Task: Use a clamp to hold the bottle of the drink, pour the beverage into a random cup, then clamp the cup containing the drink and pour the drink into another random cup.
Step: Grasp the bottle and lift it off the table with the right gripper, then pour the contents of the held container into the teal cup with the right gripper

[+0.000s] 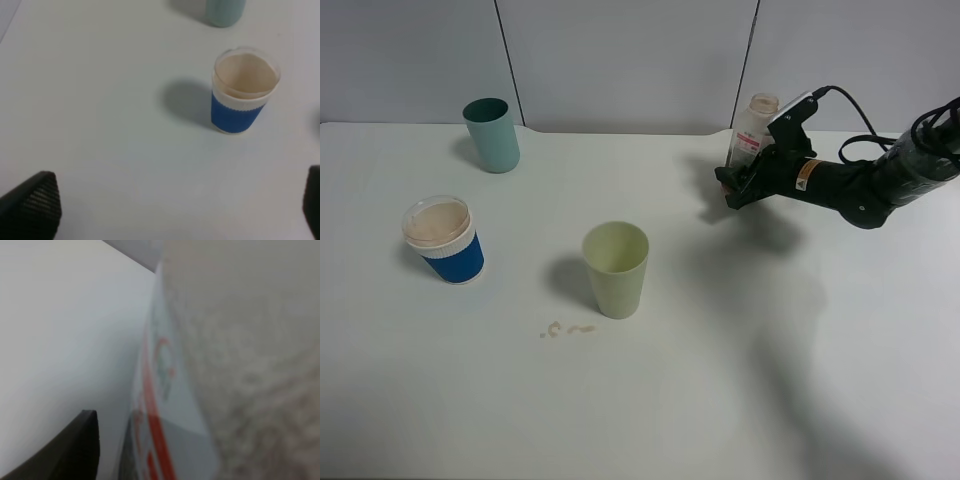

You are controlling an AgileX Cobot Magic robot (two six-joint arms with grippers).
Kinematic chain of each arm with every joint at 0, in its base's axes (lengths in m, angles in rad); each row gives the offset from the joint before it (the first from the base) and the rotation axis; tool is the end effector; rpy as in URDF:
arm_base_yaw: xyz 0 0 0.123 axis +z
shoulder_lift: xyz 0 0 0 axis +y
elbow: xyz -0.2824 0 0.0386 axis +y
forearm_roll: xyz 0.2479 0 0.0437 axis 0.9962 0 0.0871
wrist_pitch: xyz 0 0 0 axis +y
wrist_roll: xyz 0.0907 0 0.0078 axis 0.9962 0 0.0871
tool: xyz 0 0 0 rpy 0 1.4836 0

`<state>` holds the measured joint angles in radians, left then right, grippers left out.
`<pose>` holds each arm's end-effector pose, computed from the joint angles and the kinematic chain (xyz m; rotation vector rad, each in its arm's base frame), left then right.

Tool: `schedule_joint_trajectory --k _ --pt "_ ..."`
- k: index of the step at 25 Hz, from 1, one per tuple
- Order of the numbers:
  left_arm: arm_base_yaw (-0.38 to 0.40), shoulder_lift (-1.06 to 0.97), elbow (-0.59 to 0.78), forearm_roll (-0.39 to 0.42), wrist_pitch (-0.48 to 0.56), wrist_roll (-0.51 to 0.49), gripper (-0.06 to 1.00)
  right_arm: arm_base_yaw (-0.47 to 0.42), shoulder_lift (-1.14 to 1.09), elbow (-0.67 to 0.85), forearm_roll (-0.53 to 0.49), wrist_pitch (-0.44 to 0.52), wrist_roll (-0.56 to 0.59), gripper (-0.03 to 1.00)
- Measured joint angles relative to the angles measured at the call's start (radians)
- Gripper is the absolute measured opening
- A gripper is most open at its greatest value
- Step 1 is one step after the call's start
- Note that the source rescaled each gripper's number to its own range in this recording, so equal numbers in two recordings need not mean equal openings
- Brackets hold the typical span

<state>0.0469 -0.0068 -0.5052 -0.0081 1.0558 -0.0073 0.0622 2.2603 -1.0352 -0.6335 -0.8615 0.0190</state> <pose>-0.0063 -0.0009 0.2790 -0.0545 2.0267 0.0153 0.4066 0.0662 0.0673 -0.7527 1.7637 0.2099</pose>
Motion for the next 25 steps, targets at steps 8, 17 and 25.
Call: schedule_joint_trajectory --k 8,17,25 --pt "0.0 0.0 0.0 0.0 0.0 0.0 0.93 0.012 -0.044 0.001 0.03 0.072 0.0 0.02" --pt "0.0 0.0 0.0 0.0 0.0 0.0 0.93 0.076 -0.17 0.002 0.036 0.2 0.0 0.02" --pt "0.0 0.0 0.0 0.0 0.0 0.0 0.93 0.204 -0.236 0.002 0.038 0.317 0.0 0.02"
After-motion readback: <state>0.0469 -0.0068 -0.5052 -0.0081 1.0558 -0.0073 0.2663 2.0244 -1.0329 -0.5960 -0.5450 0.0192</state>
